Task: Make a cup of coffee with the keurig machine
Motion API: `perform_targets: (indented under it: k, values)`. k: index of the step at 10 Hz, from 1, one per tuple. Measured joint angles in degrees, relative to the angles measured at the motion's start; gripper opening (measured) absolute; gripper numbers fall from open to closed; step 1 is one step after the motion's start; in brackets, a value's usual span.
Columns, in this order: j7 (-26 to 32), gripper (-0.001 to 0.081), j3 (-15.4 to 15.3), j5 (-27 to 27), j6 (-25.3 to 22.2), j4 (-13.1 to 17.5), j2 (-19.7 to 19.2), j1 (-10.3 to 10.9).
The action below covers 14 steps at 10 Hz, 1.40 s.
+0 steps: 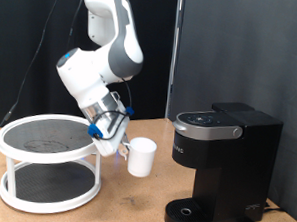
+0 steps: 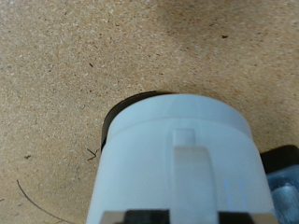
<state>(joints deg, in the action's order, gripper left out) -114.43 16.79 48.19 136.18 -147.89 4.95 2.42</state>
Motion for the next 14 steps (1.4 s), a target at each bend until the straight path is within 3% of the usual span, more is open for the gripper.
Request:
perform_targets:
  k: [6, 10, 14]
  values:
    - [11.69, 0.0002, -4.94, 11.78, 6.88, 1.21, -8.51, 2.15]
    - [18.65, 0.0002, -8.05, 21.51, 8.89, 2.01, -11.55, 2.52]
    - [20.56, 0.0002, -10.37, 26.07, 8.97, 3.78, -12.99, 2.60]
